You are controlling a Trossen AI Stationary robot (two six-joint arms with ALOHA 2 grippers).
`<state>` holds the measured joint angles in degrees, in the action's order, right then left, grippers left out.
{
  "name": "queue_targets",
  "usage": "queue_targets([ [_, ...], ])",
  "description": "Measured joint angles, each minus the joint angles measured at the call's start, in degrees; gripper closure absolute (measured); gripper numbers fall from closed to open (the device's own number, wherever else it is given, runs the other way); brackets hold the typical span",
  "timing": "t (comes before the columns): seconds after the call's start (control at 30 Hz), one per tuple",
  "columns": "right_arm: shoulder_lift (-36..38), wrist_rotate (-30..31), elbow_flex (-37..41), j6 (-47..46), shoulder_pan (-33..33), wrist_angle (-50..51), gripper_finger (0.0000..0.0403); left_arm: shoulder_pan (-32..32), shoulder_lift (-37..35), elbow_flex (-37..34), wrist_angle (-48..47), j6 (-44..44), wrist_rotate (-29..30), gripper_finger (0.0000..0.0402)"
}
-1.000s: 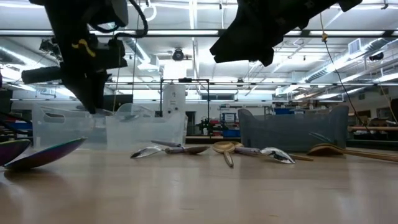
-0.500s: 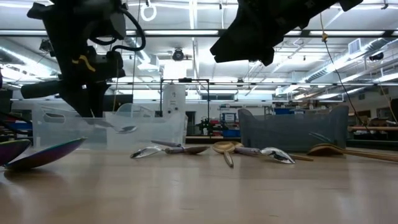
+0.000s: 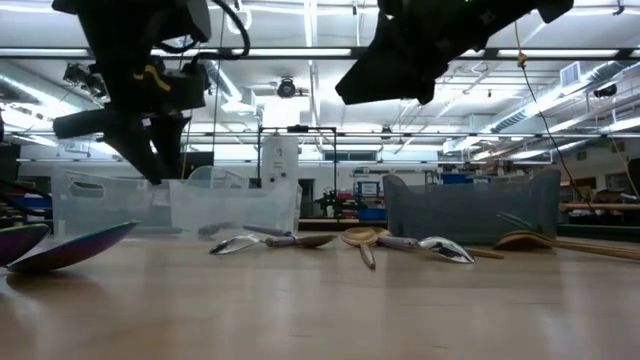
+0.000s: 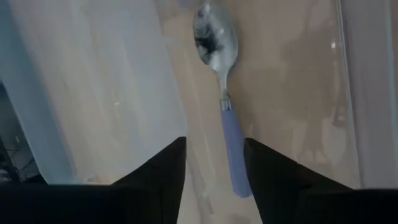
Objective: Sort silverware by color (type)
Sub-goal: Put the blue spoon into the bottom transparent bin
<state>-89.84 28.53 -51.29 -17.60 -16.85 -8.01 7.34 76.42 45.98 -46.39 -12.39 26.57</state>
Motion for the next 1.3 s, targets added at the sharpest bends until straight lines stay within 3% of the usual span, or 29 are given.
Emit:
queue_targets([
  [0.37, 0.0, -0.3, 0.0, 4.1, 3.5, -0.1, 0.027, 4.5, 0.0, 5.8, -0.2, 7.3, 1.9, 0.0233],
  [0.67, 0.0, -5.6, 0.0, 6.3, 6.2, -2.9, 0.027, 10.0, -1.4, 10.8, 0.8, 9.1, 1.7, 0.0233],
  [1.1, 0.0, -8.5, 0.0, 4.4, 6.5, -2.7, 0.027, 14.4, -1.4, 10.9, 16.9, 1.1, 1.2, 0.0233],
  [1.3, 0.0, -5.4, 0.0, 0.4, 4.9, -0.7, 0.027, 13.7, -1.4, 8.5, 25.2, -3.1, -1.0, 0.0233],
])
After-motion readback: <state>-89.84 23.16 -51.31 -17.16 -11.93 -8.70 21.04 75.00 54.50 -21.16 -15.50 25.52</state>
